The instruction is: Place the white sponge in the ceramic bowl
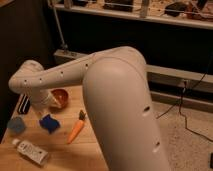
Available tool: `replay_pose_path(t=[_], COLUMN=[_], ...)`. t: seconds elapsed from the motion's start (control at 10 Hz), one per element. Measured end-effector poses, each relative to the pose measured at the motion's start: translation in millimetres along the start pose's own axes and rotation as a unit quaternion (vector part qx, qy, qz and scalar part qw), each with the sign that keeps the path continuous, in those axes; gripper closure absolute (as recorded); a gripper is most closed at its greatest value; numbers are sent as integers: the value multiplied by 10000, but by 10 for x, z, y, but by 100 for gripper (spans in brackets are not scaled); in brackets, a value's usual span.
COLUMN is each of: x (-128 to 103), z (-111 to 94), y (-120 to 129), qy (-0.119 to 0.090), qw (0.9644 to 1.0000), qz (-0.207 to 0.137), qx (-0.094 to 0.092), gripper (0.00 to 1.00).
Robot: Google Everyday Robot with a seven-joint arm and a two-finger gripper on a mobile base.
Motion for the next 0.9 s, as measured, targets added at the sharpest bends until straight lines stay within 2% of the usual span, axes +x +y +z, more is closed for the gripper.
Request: replay_pose_path(t=[0.2,0.4,0.6,0.9], x=[-153,-203,-205,-179], z=[192,391,578,805], y=[109,166,194,185], qy=[-75,-73,-23,88], qw=[9988,9955,9926,9912], qz=[-488,-936,-1195,-1296], qx=[29,152,222,256], gripper=[35,35,35,35])
